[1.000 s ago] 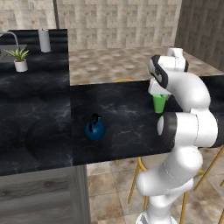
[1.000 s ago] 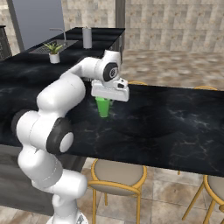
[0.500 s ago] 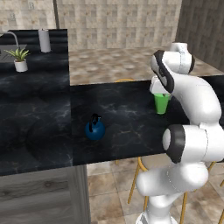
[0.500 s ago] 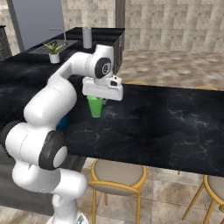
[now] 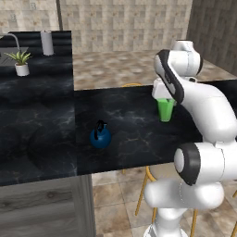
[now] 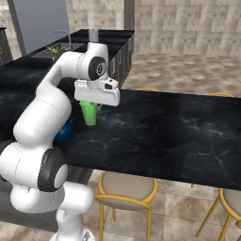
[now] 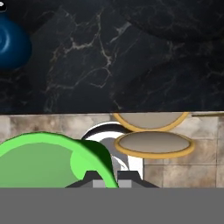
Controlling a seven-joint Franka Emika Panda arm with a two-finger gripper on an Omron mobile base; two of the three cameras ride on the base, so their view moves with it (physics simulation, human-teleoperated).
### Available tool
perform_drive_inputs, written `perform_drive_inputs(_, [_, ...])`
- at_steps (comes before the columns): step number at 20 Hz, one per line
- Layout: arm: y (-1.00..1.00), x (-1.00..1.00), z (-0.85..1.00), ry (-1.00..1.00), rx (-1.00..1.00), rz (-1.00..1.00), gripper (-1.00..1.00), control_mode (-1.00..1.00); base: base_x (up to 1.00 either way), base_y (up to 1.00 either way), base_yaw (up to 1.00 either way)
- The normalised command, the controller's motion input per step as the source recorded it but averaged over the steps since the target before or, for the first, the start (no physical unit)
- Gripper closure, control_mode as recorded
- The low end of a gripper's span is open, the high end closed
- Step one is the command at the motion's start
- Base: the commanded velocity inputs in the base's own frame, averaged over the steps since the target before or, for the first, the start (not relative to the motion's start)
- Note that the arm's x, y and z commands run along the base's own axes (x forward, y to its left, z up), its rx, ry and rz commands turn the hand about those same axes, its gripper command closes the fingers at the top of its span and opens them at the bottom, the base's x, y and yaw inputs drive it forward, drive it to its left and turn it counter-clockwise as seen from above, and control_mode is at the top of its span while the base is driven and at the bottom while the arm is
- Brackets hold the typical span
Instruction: Pick the kettle and cup and place them in the sink. Then turn on the water.
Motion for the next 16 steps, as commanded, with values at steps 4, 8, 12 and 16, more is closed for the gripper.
perform_drive_inputs(4, [0.22,-0.17,0.04,0.00,0.00,0.00,1.00,-1.00,0.00,0.00,0.00])
perform_drive_inputs(8, [0.02,-0.06,0.00,0.00,0.00,0.00,1.00,1.00,-0.08,0.00,0.00])
perform_drive_inputs(12, [0.00,0.00,0.00,0.00,0.00,0.00,1.00,1.00,-0.75,0.14,0.01])
perform_drive_inputs(16, [0.00,0.00,0.00,0.00,0.00,0.00,1.00,1.00,-1.00,0.68,0.00])
